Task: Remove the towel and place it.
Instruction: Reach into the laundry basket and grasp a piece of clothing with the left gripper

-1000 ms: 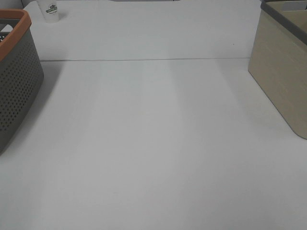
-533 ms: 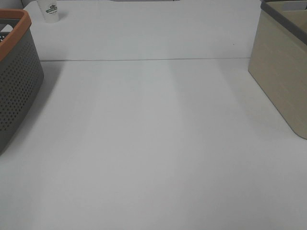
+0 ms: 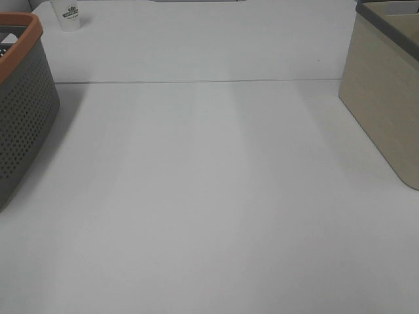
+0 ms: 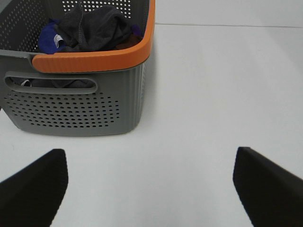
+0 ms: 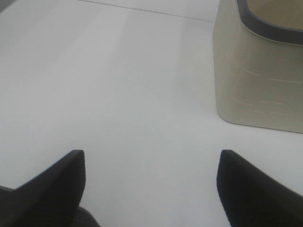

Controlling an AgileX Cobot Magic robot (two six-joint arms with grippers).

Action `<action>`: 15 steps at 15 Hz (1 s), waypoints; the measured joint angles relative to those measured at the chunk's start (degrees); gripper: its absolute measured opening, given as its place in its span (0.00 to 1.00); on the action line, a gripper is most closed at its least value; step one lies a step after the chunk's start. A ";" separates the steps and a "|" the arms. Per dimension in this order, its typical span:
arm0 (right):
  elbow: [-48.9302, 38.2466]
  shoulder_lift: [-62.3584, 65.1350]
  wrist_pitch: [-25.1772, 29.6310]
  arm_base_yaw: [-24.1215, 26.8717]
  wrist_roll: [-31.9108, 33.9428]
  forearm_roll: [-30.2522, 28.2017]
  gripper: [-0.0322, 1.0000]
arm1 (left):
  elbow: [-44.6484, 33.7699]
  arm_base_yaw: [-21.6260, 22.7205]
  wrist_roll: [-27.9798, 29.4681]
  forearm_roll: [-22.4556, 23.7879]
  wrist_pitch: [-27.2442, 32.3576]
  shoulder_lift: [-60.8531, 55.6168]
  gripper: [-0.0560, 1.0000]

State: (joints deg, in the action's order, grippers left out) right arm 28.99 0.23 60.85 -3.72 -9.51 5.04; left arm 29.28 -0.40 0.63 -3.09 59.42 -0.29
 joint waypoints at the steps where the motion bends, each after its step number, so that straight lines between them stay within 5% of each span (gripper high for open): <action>1: 0.00 0.00 0.00 0.00 0.00 0.00 0.76 | 0.00 0.00 0.00 0.00 0.00 0.00 0.89; 15: 0.00 0.00 0.00 0.00 0.00 0.00 0.76 | 0.00 0.00 0.00 0.23 0.00 0.00 0.88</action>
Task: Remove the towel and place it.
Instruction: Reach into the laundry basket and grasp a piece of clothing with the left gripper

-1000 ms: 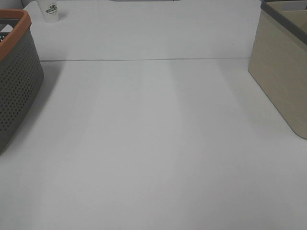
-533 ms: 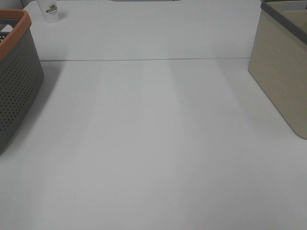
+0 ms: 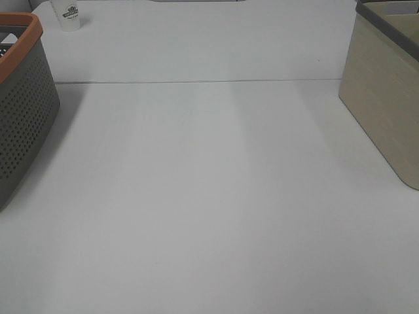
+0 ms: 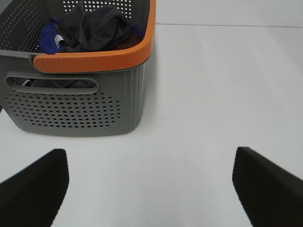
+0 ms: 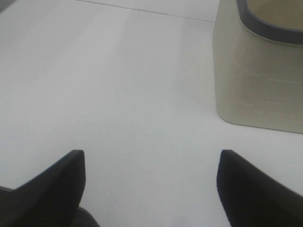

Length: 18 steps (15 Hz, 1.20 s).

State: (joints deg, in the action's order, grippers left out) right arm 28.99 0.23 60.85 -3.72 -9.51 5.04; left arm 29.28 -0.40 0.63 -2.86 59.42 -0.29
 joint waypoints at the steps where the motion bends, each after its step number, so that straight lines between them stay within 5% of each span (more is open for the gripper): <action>1: 0.00 0.00 0.00 0.00 0.00 0.00 0.76 | 0.00 0.00 0.00 0.00 0.00 0.00 0.88; 18: 0.00 0.00 -0.06 0.00 0.00 0.00 0.76 | 15.24 0.00 8.88 8.77 -5.33 29.28 0.87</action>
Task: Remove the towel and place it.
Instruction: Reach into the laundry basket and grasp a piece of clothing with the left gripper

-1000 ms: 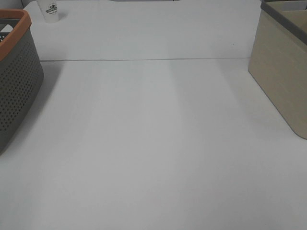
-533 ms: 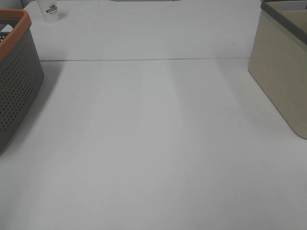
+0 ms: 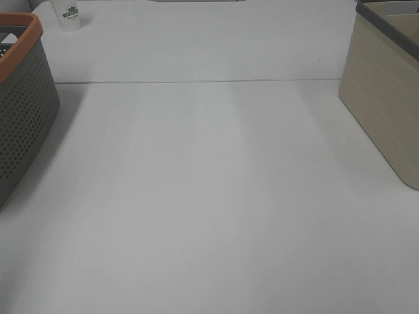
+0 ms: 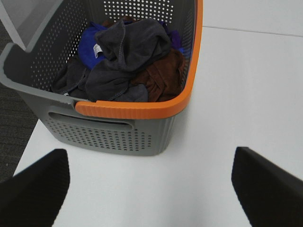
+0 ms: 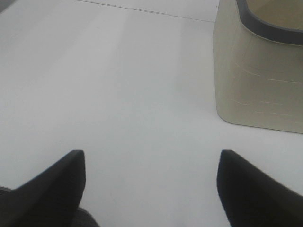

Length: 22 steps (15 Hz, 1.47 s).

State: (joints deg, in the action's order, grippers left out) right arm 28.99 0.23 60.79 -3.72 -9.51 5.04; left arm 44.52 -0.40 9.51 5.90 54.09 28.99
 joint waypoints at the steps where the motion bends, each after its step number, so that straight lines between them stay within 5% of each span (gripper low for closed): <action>1: 0.00 0.00 0.00 0.00 0.00 0.00 0.76 | 1.15 0.00 0.06 0.06 -0.29 1.78 0.86; 13: 0.00 0.00 0.00 0.00 0.00 0.00 0.76 | 13.58 0.00 3.09 3.72 -2.18 22.29 0.82; 22: 0.00 0.00 0.00 0.00 0.00 0.00 0.76 | 29.68 0.00 18.05 11.12 -3.44 46.64 0.80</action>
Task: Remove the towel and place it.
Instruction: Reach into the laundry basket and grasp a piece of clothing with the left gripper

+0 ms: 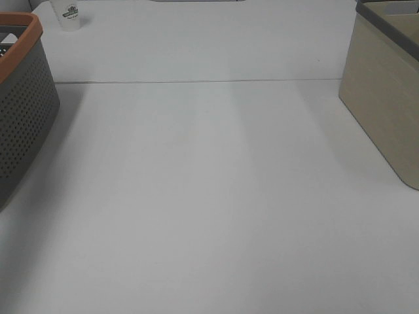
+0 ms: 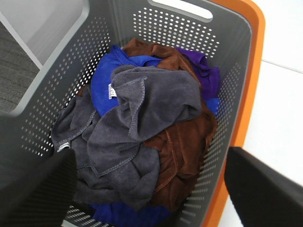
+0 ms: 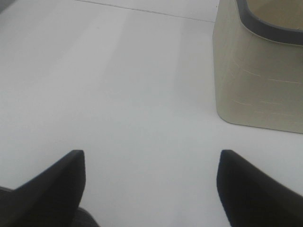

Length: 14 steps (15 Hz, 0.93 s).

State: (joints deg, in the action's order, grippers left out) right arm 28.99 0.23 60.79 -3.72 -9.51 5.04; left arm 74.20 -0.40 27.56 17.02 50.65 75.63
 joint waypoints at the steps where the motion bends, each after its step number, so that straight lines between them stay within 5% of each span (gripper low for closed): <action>1: 0.00 0.00 0.00 0.00 0.00 0.00 0.76 | 0.97 0.00 1.72 1.89 0.00 2.29 0.79; 7: 0.00 0.00 0.00 0.00 0.00 0.00 0.76 | 2.46 0.40 14.73 13.12 -0.11 10.83 0.77; 14: 0.00 0.00 0.00 0.00 0.00 0.00 0.76 | 2.64 3.67 21.94 13.75 -8.82 17.93 0.77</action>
State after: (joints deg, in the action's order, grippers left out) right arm 28.99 0.23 60.79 -3.72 -9.51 5.04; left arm 76.83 3.27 49.50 30.77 41.83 93.56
